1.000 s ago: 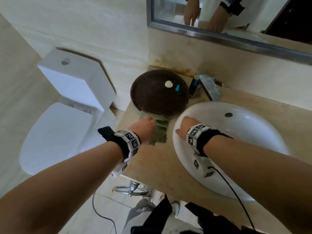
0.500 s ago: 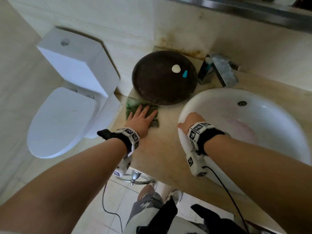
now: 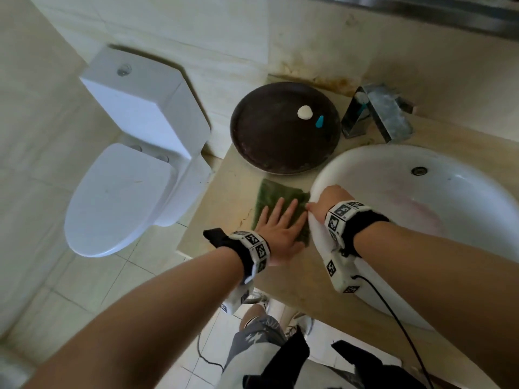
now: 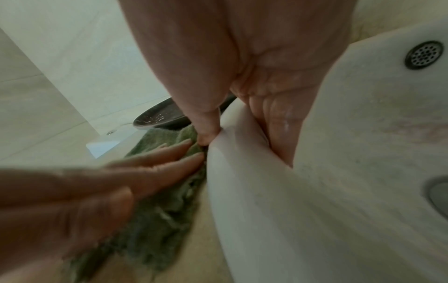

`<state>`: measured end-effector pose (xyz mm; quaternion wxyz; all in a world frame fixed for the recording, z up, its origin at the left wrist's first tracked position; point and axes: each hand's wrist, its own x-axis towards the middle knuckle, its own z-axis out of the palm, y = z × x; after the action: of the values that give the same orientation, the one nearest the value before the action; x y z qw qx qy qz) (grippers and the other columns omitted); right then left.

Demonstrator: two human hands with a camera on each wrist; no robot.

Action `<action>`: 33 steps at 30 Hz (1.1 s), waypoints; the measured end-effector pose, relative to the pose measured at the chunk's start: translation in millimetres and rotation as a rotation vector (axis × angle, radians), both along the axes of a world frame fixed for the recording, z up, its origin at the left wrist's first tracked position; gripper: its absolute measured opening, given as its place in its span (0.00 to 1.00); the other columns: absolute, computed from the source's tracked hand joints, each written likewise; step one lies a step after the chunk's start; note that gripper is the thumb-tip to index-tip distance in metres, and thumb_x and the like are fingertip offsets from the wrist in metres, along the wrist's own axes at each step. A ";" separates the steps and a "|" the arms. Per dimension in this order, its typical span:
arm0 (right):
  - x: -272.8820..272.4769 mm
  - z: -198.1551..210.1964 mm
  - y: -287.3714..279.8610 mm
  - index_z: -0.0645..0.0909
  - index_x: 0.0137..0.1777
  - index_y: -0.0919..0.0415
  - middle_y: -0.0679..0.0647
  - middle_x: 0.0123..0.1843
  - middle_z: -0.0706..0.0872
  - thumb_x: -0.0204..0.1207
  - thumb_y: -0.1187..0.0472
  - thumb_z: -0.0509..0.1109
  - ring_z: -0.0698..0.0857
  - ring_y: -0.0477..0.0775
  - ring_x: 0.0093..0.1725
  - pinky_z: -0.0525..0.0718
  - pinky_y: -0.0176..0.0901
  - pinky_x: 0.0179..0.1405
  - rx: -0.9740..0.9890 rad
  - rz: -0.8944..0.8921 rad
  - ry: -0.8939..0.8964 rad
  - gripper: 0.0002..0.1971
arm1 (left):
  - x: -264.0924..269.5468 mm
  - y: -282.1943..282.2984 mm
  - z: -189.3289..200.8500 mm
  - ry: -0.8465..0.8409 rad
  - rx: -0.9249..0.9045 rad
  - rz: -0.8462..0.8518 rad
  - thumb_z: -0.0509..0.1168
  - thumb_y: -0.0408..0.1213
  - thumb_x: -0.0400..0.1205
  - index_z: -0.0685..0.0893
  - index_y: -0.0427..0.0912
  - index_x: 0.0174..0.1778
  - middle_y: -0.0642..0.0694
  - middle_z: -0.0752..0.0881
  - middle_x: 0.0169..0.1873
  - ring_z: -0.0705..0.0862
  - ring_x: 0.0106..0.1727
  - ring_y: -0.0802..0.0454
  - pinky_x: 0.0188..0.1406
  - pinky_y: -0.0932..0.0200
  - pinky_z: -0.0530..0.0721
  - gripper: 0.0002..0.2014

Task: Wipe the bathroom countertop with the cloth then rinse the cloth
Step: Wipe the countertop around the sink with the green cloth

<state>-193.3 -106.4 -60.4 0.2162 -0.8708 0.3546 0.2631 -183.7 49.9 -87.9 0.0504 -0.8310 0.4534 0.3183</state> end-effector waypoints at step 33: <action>9.5 -11.9 0.4 0.74 0.67 0.69 0.65 0.65 0.78 0.80 0.49 0.67 0.82 0.63 0.59 0.75 0.47 0.47 -0.050 0.014 0.088 0.25 | 74.1 106.4 -5.8 -0.135 0.017 0.396 0.44 0.52 0.88 0.30 0.42 0.82 0.41 0.26 0.81 0.28 0.82 0.44 0.83 0.47 0.38 0.36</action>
<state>-183.8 -105.9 -72.4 0.1766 -0.8660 0.3640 0.2938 -109.6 156.3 -93.8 0.0240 -0.9228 0.2741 0.2696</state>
